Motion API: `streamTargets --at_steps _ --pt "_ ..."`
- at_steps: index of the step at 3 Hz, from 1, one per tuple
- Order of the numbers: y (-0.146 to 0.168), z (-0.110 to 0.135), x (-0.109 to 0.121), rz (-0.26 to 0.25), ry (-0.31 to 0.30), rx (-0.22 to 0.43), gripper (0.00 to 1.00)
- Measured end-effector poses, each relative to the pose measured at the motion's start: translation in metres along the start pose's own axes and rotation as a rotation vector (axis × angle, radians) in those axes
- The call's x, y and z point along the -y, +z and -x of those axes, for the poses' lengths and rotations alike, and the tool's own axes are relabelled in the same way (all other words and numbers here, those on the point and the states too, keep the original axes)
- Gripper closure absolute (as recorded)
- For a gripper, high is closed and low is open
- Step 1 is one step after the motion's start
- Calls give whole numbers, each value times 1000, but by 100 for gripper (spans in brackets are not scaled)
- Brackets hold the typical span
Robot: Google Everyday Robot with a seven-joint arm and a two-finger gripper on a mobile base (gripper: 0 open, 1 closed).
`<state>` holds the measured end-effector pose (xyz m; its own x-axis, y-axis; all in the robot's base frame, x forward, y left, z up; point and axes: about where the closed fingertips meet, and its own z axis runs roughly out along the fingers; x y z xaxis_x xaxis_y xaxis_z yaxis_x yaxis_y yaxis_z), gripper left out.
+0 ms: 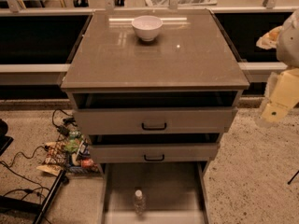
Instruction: Pick water bottle from bottom drawer and place on counter
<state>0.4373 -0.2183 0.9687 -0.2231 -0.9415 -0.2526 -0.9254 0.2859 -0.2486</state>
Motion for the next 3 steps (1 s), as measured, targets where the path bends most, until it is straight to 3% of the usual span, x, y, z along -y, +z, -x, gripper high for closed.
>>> streamTargets --at_steps 1,2,3 --pt "41 -18 -17 32 25 120 0" --pt "111 -45 -51 76 75 295 0" --pt "173 -59 -79 63 162 493 0"
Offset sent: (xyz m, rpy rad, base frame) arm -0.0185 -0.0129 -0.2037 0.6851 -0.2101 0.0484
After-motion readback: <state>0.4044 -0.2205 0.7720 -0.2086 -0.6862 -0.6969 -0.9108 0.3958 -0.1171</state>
